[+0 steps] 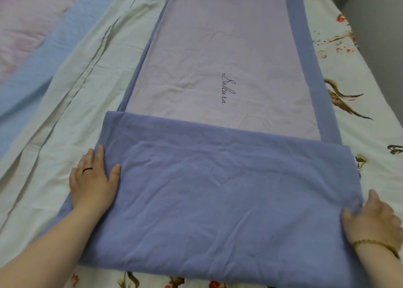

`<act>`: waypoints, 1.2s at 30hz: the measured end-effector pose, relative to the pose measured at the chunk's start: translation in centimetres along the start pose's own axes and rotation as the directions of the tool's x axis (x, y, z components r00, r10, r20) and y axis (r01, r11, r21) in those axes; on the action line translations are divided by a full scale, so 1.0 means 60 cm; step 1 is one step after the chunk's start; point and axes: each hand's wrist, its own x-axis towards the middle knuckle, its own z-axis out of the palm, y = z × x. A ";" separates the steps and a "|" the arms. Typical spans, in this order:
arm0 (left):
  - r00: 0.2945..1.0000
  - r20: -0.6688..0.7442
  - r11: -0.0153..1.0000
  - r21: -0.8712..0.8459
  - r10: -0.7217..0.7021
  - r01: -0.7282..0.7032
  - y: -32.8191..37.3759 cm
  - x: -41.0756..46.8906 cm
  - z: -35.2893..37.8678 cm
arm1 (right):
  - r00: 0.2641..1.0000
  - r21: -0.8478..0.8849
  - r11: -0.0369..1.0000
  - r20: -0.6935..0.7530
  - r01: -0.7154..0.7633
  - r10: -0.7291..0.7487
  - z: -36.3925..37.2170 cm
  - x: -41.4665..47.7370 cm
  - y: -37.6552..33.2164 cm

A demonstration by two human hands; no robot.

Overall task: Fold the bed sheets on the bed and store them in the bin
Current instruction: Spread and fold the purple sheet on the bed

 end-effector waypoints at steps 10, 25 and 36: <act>0.993 -0.085 0.994 0.073 0.086 -0.080 -0.005 -0.005 0.019 | 0.409 -0.015 0.412 0.154 0.911 -0.900 0.199 -0.319 -0.348; 0.989 -0.031 0.983 0.118 0.142 -0.138 -0.006 0.010 0.028 | 0.954 -0.167 0.943 0.133 0.288 -0.268 0.037 0.021 -0.059; 0.996 0.080 0.999 0.044 0.025 -0.029 -0.021 -0.162 0.007 | 0.889 -0.081 0.895 0.186 0.438 -0.418 0.094 -0.186 0.022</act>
